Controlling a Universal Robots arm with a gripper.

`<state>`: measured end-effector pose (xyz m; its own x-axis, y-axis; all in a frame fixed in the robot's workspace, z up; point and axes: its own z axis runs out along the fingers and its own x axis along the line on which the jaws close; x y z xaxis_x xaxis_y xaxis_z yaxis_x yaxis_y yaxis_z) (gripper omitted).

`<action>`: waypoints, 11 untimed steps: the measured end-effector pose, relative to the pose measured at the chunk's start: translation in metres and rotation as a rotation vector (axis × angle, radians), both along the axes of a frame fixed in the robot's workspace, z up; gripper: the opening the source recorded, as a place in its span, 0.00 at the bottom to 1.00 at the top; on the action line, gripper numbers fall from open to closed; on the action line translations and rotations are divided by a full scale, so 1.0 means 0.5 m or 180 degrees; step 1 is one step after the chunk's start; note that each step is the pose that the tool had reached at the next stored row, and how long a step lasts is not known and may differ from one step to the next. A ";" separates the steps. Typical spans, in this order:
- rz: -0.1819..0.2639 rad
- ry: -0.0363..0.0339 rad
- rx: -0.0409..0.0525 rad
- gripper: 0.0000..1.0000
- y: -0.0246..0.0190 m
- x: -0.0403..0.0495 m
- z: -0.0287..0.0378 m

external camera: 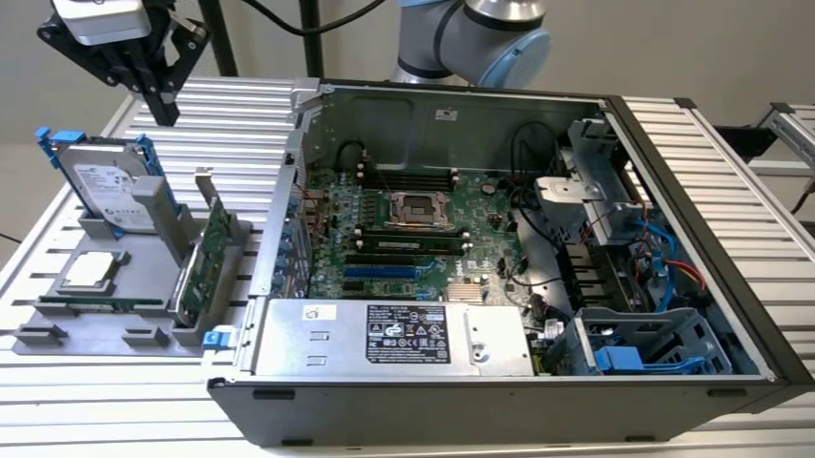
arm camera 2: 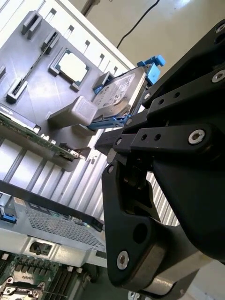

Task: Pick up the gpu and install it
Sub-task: 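Reach for the gpu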

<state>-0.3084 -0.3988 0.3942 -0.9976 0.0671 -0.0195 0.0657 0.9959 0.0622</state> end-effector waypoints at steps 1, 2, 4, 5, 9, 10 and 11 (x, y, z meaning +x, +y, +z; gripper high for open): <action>0.0000 0.0000 0.0000 0.00 -0.0001 0.000 0.000; 0.0000 0.0000 0.0000 0.00 -0.0001 0.000 0.000; 0.0000 0.0000 0.0000 0.00 -0.0002 0.000 0.000; 0.0000 0.0001 0.0000 0.00 -0.0010 0.000 0.000; 0.0000 0.0000 0.0000 0.00 -0.0066 0.000 0.000; 0.0000 0.0000 0.0000 0.00 -0.0088 0.000 0.000; 0.0000 0.0000 0.0000 0.00 -0.0110 0.000 0.000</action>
